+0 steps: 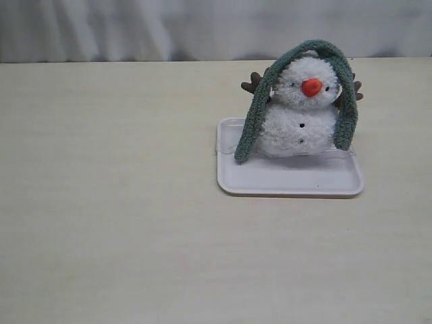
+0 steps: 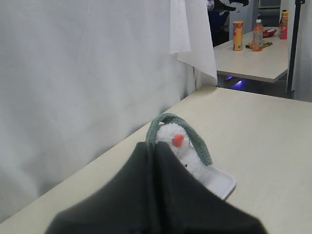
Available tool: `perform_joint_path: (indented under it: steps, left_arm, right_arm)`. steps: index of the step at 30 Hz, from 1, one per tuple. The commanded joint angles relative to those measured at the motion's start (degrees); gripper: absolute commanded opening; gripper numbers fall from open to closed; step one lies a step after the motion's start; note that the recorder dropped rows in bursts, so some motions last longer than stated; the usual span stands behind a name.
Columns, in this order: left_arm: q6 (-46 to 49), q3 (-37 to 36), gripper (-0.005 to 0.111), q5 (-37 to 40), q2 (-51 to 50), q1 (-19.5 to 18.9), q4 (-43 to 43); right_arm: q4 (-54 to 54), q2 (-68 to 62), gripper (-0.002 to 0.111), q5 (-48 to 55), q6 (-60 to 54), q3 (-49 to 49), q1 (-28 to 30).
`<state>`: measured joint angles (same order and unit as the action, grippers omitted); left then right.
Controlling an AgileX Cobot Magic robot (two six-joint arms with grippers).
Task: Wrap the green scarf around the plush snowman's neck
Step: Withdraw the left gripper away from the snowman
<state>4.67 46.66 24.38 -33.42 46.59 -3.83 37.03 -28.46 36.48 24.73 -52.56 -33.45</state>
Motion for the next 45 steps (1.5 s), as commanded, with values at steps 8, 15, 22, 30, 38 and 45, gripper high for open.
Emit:
perform_joint_path:
  steps: [8, 15, 22, 30, 38, 45]
  left_arm:
    - [-0.23, -12.82, 0.0, -12.66, 9.94, -13.96, 0.35]
    - [0.15, -18.78, 0.0, -16.56, 20.19, -32.39, 4.64]
    - [9.21, -24.22, 0.0, -17.07, 28.7, -44.02, 15.14]
    - [5.3, -33.21, 0.0, -18.83, 33.42, -44.93, 11.36]
    - [-1.93, -44.85, 0.0, -22.64, 33.42, -44.93, 6.07]
    - [-1.76, -46.66, 0.0, -12.59, 33.42, -44.93, 3.47]
  right_arm:
    - [-0.19, 0.29, 0.027, -0.66, 0.14, 0.27, -0.01]
    - [-0.19, 0.29, 0.027, -0.66, 0.14, 0.27, -0.01]
    - [-0.19, 0.29, 0.027, -0.66, 0.14, 0.27, -0.01]
    - [-0.19, 0.29, 0.027, -0.66, 0.14, 0.27, -0.01]
    - [-0.19, 0.29, 0.027, -0.66, 0.14, 0.27, -0.01]
    - [-0.19, 0.29, 0.027, -0.66, 0.14, 0.27, -0.01]
